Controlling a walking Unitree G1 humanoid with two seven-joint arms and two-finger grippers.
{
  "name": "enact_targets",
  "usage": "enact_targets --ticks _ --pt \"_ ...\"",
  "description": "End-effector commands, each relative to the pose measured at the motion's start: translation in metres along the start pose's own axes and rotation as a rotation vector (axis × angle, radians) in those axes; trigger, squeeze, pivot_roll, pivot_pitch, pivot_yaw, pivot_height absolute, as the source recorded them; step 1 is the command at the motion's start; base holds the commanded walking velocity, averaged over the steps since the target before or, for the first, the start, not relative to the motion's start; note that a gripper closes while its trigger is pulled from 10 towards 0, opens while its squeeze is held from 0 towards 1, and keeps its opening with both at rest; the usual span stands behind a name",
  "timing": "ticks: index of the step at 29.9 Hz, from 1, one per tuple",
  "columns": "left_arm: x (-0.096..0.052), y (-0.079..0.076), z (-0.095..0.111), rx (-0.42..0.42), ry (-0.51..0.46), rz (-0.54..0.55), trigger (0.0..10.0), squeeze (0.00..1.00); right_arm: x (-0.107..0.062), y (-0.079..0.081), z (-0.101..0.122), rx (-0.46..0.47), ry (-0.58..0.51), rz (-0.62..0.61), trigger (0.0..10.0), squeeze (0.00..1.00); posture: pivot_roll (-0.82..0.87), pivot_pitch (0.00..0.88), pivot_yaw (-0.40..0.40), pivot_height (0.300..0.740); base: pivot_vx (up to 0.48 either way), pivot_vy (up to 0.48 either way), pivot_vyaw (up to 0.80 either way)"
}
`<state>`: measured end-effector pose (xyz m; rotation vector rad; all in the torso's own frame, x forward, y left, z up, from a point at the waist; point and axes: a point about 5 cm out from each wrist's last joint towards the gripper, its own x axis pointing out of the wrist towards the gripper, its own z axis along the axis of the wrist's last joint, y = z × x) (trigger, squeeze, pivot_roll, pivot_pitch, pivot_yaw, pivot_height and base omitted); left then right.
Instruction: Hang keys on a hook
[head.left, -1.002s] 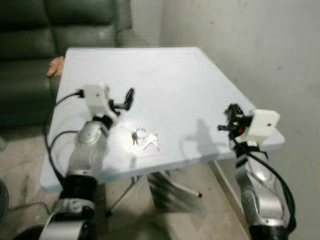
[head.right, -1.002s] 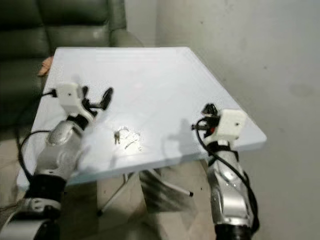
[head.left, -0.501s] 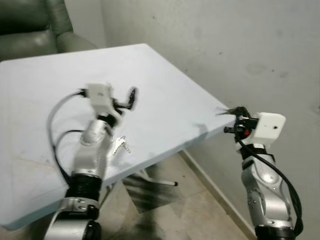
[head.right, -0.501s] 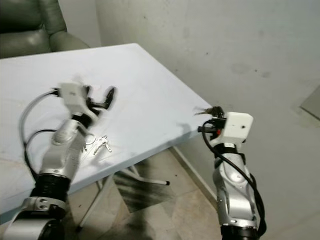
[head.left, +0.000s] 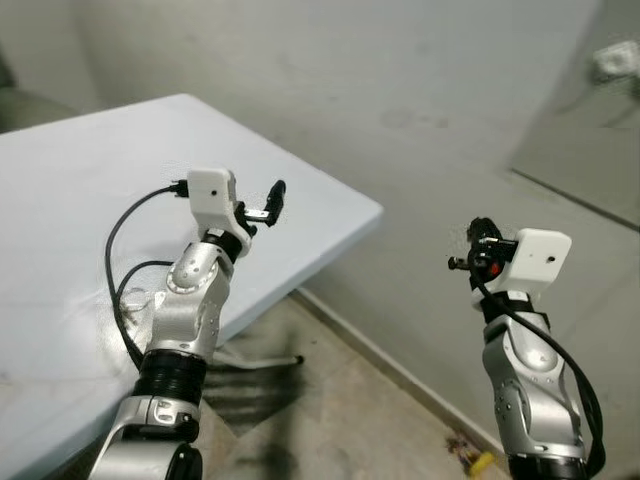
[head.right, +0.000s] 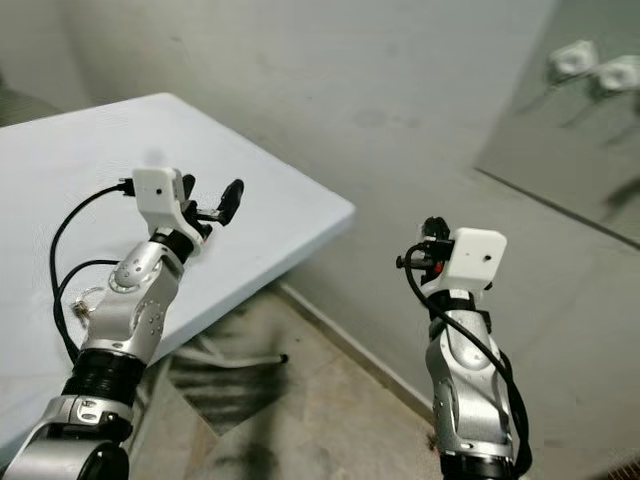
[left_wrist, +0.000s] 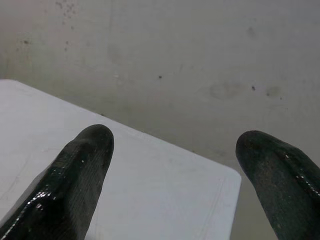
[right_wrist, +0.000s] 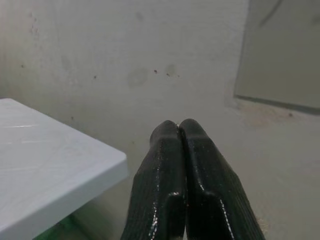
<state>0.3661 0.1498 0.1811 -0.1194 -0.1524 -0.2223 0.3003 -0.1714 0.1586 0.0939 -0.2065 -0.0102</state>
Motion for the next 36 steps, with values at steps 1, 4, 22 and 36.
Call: enact_targets --ticks 1,4,22,36 --pt "0.0017 -0.0088 -0.0026 0.003 0.015 -0.024 10.0 0.00 -0.0002 -0.0073 0.0062 -0.014 -0.021 -0.026 10.0 0.00 0.01 0.052 -0.028 0.740 0.000 0.000 -0.76" --pt "0.0012 -0.0098 -0.0030 0.006 0.018 -0.028 10.0 0.00 -0.0014 -0.0079 0.0060 -0.013 -0.019 -0.030 10.0 0.00 0.01 0.056 -0.027 0.740 0.000 0.000 -0.76" --pt "0.0008 -0.0141 -0.0057 0.004 0.034 -0.046 10.0 0.00 -0.0036 -0.0105 0.0062 -0.020 -0.012 -0.040 10.0 0.00 0.01 0.064 -0.027 0.740 0.000 0.000 -0.75" --pt "0.0018 -0.0181 -0.0047 0.007 0.035 -0.073 10.0 0.00 -0.0030 -0.0112 0.0058 -0.025 -0.006 -0.043 10.0 0.00 0.01 0.060 -0.027 0.740 0.000 0.000 -0.75"
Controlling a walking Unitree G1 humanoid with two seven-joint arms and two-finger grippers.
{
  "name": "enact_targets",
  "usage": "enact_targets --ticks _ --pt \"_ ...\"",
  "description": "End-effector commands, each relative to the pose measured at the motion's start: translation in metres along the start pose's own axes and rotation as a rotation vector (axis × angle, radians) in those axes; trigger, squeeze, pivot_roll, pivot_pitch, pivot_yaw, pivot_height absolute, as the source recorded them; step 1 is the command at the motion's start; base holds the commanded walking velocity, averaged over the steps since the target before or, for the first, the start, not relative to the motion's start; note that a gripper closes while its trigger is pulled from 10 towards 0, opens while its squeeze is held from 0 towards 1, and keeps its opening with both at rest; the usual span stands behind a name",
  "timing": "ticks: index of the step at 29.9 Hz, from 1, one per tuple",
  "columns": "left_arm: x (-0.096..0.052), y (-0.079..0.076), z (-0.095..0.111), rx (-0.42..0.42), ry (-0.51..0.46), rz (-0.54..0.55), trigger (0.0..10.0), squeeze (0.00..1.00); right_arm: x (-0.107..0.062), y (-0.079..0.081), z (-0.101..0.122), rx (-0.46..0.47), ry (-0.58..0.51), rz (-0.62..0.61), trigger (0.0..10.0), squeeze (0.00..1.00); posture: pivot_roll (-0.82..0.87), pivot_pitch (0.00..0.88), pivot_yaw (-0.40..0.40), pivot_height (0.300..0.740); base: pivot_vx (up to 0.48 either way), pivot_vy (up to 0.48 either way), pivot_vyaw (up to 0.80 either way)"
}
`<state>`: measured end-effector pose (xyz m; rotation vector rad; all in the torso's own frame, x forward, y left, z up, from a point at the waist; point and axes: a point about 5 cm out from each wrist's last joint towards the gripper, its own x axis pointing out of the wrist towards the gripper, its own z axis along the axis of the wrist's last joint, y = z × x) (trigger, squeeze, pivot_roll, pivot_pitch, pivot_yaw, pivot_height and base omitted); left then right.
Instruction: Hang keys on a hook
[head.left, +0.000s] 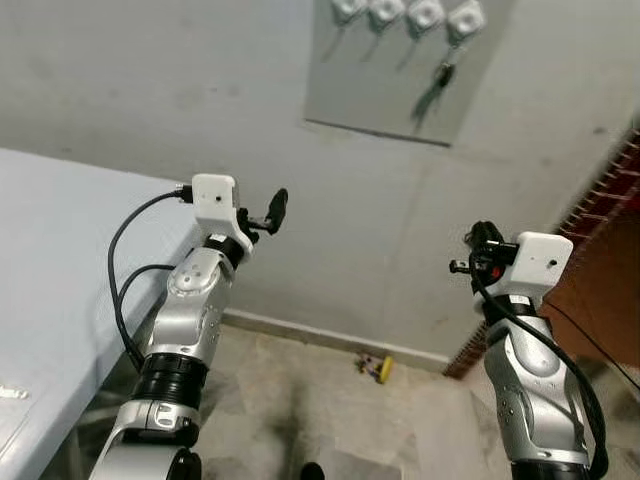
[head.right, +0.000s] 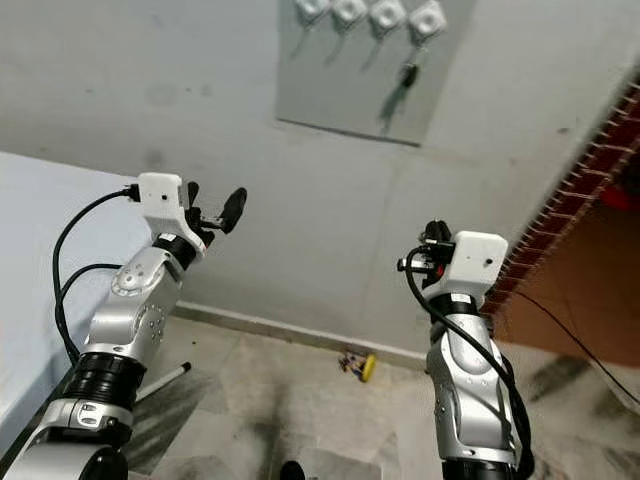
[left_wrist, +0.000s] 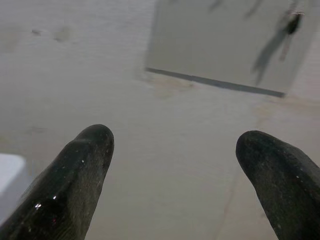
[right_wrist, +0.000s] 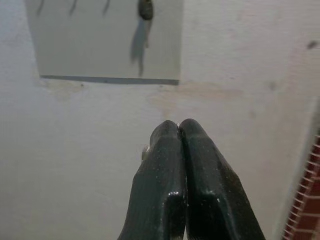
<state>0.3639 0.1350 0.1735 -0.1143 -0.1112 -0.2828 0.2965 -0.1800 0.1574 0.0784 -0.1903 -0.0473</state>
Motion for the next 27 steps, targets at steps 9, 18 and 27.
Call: enact_targets --ticks 9,18,27 --pt "0.0037 -0.0077 0.0053 -0.009 -0.007 -0.037 10.0 0.00 -0.0002 -0.0051 0.0011 -0.028 0.013 -0.027 10.0 0.00 0.01 0.056 -0.023 0.740 0.000 0.000 -0.08" --pt "0.0028 -0.0077 0.0042 -0.027 -0.005 -0.039 10.0 0.00 -0.0021 -0.0022 0.0007 -0.048 0.006 -0.001 10.0 0.00 0.01 0.054 -0.022 0.740 0.099 0.000 0.00" --pt "0.0027 -0.0068 0.0052 -0.032 -0.009 -0.037 10.0 0.00 -0.0012 -0.0009 0.0015 -0.050 0.003 0.008 10.0 0.00 0.01 0.054 -0.022 0.740 0.401 0.000 0.00"
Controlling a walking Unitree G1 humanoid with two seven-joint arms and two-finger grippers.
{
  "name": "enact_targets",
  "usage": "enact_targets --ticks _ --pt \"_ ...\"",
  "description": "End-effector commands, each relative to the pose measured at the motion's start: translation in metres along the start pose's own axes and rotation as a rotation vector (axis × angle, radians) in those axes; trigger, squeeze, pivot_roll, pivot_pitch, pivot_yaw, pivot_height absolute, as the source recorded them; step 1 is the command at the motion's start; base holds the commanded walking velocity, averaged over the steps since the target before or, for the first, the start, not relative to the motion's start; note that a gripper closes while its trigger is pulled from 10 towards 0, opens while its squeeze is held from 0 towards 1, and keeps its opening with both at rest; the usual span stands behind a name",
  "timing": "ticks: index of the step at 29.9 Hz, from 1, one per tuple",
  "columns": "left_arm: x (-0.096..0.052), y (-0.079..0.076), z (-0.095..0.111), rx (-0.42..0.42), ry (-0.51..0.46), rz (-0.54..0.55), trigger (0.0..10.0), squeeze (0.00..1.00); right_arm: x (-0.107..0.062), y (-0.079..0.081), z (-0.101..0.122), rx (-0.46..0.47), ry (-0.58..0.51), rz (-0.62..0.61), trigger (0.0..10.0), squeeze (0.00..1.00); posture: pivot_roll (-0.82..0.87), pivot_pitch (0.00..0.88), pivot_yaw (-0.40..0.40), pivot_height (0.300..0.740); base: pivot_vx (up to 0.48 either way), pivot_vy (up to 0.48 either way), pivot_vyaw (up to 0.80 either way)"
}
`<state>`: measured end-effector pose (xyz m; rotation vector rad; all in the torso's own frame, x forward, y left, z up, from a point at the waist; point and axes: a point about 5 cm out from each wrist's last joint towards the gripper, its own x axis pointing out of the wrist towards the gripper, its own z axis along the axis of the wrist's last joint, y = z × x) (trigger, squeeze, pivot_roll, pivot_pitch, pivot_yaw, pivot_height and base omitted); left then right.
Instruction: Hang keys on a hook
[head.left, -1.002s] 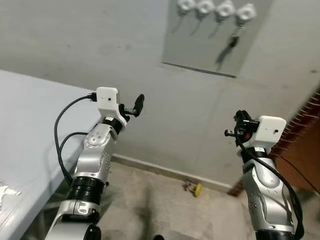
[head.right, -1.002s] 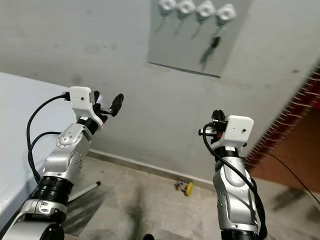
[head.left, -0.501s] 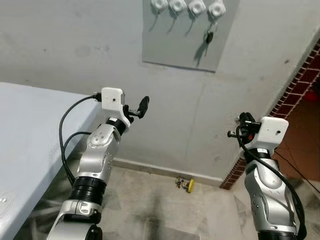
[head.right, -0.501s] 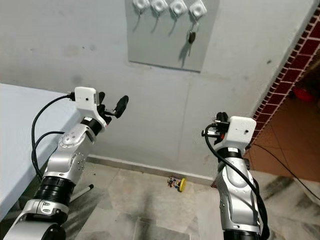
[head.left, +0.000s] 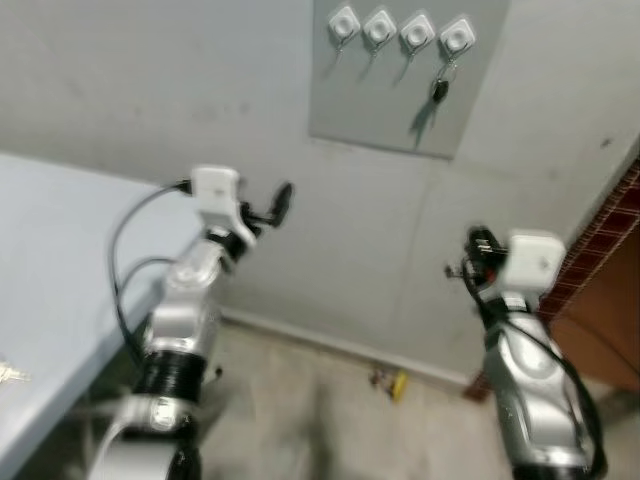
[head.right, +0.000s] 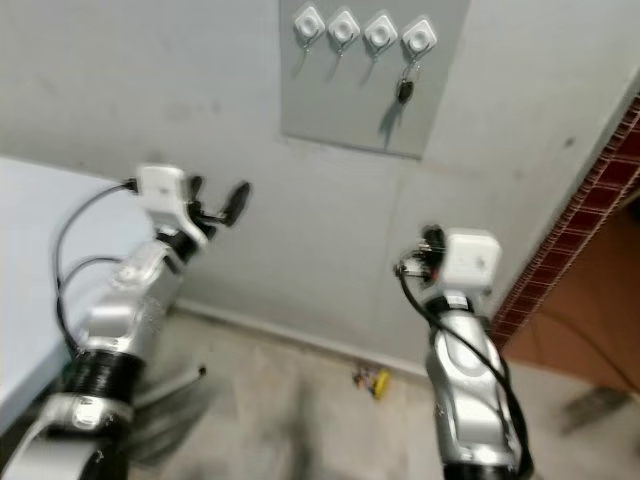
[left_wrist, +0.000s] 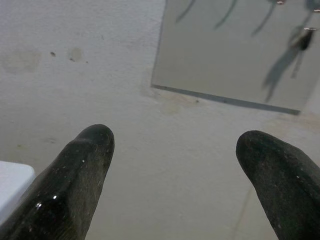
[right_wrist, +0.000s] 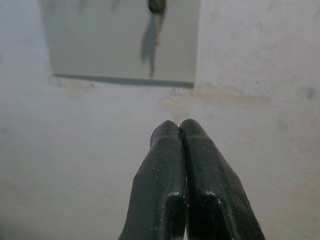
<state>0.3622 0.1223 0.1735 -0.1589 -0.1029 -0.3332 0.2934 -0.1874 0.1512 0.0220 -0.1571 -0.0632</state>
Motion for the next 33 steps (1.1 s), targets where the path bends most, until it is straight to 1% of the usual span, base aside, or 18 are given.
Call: enact_targets --ticks 1,16,19,22,28,33 --pt "0.0004 0.0059 0.0069 0.014 -0.013 0.011 10.0 0.00 0.0024 0.0073 0.0069 0.009 -0.029 0.022 10.0 0.00 0.01 0.045 -0.027 0.740 0.416 0.000 0.00" --pt "-0.0009 0.0046 0.0064 0.012 -0.016 0.020 10.0 0.00 0.0038 0.0081 0.0089 0.003 -0.028 0.038 10.0 0.00 0.01 0.044 -0.030 0.740 0.409 0.000 0.00" --pt "-0.0015 0.0033 0.0076 0.018 -0.036 0.021 10.0 0.00 0.0031 0.0093 0.0097 0.002 -0.030 0.043 10.0 0.00 0.01 0.044 -0.030 0.740 0.000 0.000 0.00" --pt "-0.0020 0.0028 0.0067 0.019 -0.030 0.018 10.0 0.00 0.0026 0.0097 0.0096 0.003 -0.030 0.044 10.0 0.00 0.01 0.044 -0.030 0.740 0.000 0.000 0.00" --pt "-0.0025 0.0056 0.0042 -0.022 -0.012 0.032 10.0 0.00 0.0021 0.0095 0.0092 0.006 -0.027 0.049 10.0 0.00 0.01 0.050 -0.032 0.740 0.000 0.000 0.00" --pt "-0.0026 0.0072 0.0037 -0.021 -0.003 0.037 10.0 0.00 0.0019 0.0105 0.0089 0.008 -0.025 0.055 10.0 0.00 0.01 0.050 -0.032 0.740 0.000 0.388 0.00"
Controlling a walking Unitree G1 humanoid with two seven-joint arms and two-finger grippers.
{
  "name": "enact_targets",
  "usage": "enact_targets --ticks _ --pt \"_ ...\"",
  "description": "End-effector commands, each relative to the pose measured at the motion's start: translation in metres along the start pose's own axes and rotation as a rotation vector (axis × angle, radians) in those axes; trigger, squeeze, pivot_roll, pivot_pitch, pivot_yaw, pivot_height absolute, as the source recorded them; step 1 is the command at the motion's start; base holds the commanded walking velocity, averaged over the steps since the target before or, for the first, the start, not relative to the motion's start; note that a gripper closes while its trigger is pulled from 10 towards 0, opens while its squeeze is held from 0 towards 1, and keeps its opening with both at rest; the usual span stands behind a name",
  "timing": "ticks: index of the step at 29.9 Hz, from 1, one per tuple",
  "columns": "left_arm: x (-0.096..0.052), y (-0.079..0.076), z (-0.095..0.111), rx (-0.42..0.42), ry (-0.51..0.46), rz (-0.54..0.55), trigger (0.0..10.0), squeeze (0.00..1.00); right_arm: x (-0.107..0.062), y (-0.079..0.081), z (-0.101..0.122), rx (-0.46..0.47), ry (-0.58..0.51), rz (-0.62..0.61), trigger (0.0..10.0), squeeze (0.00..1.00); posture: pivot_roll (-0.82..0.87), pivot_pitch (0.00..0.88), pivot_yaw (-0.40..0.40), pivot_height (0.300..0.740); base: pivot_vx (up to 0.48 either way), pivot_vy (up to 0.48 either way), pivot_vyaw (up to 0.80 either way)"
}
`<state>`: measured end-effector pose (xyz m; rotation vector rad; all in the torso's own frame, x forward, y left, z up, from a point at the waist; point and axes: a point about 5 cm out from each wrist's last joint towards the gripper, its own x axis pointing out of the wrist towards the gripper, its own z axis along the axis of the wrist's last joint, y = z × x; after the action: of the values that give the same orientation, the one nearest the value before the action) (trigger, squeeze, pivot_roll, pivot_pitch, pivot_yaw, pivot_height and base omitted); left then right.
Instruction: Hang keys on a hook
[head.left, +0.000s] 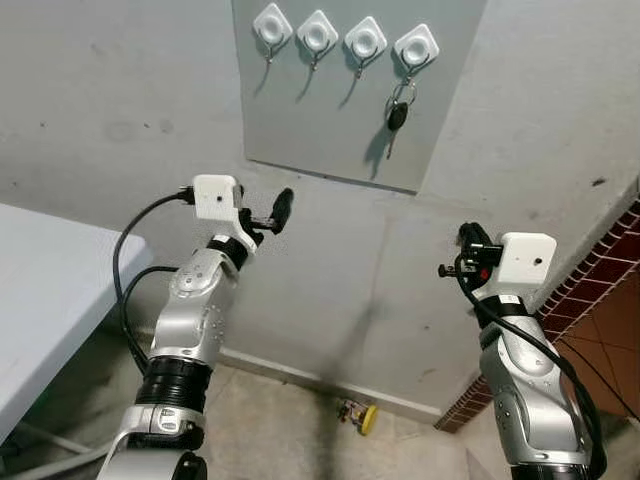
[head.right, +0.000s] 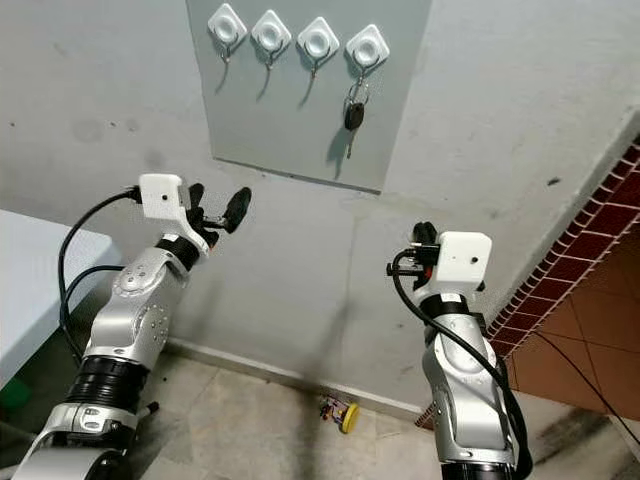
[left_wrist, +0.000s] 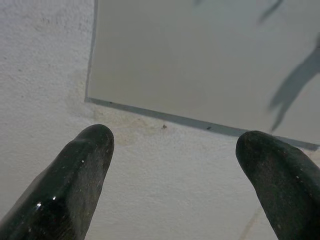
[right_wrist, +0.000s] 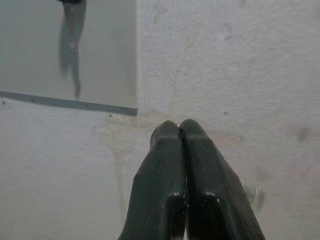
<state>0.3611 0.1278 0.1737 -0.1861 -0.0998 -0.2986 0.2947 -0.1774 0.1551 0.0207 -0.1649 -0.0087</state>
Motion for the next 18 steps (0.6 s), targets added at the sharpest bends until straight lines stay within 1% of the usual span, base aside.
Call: enact_targets --ticks 1,13,16,18 --pt "0.0003 0.0026 0.0025 0.002 0.001 0.003 10.0 0.00 0.0006 0.0005 0.0054 0.004 -0.018 0.000 10.0 0.00 0.01 0.050 -0.032 0.740 0.000 0.480 0.00" --pt "0.0008 0.0011 0.0022 0.006 0.009 -0.002 10.0 0.00 0.0000 0.0013 0.0066 0.008 -0.021 0.001 10.0 0.00 0.01 0.059 -0.032 0.740 0.000 0.480 0.00" --pt "0.0010 0.0009 0.0019 0.043 0.015 0.003 10.0 0.00 -0.0006 0.0010 0.0065 0.009 -0.021 -0.001 10.0 0.00 0.01 0.059 -0.032 0.740 0.000 0.000 0.00" --pt "0.0012 0.0007 0.0016 0.049 0.017 0.002 10.0 0.00 -0.0005 0.0010 0.0065 0.010 -0.021 -0.001 10.0 0.00 0.01 0.059 -0.032 0.740 0.000 0.000 0.00"
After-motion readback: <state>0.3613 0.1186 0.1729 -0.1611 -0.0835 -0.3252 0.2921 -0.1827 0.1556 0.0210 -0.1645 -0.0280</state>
